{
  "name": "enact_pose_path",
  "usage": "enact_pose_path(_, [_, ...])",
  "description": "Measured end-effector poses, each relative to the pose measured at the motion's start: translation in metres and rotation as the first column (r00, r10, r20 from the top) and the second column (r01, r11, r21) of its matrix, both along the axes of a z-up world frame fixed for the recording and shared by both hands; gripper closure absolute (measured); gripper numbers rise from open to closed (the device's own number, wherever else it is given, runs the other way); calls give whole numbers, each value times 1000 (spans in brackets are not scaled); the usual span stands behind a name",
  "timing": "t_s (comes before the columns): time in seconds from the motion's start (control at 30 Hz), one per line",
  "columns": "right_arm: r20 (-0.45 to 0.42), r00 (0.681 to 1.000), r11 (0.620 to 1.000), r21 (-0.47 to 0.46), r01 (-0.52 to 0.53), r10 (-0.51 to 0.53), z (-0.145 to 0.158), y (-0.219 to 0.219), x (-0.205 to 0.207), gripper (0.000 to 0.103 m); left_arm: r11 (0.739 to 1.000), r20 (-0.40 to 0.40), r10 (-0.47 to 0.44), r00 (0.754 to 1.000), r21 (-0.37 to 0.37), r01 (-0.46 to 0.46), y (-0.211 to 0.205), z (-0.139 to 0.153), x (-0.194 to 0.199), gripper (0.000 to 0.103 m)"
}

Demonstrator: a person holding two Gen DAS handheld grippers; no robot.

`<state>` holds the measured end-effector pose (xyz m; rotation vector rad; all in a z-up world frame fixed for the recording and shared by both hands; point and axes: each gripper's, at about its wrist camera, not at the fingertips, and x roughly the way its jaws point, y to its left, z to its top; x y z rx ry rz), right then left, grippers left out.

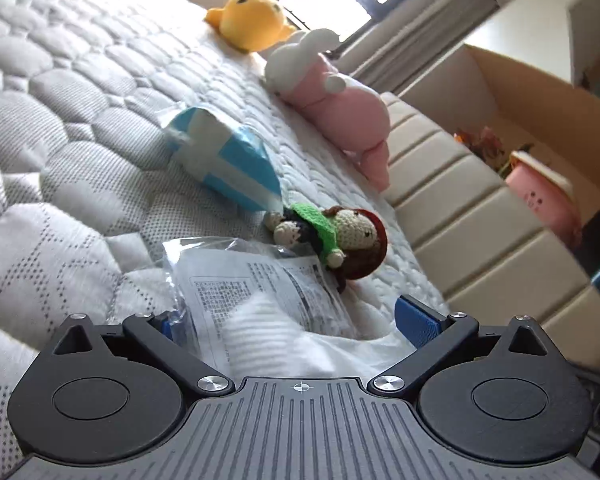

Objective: Organize objects

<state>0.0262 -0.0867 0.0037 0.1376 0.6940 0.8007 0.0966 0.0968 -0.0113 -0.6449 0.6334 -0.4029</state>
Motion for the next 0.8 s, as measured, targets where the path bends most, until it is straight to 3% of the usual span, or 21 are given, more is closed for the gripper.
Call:
enact_pose_path(0.13, [13,996,995,-52,87,-86,-4,-15,5,96,989,63,-30,998,148,21,-15,4,-8,6])
enact_pose_path(0.17, [13,993,992,-52,115,-115,-3,-23,7,96,980,77,-36,996,199,20,-19,5,-11,14])
enact_pose_path(0.2, [13,990,988,-53,144,-143,-3,-31,8,96,968,89,-41,995,249,18,-24,5,-13,28])
enact_pose_path(0.23, [13,985,984,-53,172,-172,-3,-39,9,96,960,95,-49,994,278,20,-27,5,-14,31])
enact_pose_path(0.27, [13,980,978,-54,200,-200,-3,-47,10,96,960,93,-56,994,279,28,-29,4,-13,31])
enact_pose_path(0.33, [13,967,965,-55,256,-256,-3,-63,12,95,966,79,-60,995,257,38,-31,2,-12,41])
enact_pose_path(0.67, [-101,875,877,44,479,-473,-18,-142,10,95,955,88,-30,996,295,3,-34,1,-12,48])
enact_pose_path(0.73, [-101,873,874,42,483,-478,-19,-145,12,95,954,101,-17,995,300,-14,-26,1,-16,57])
enact_pose_path(0.8, [-87,876,878,28,478,-474,-17,-140,11,92,951,116,4,993,305,-40,-14,1,-21,59])
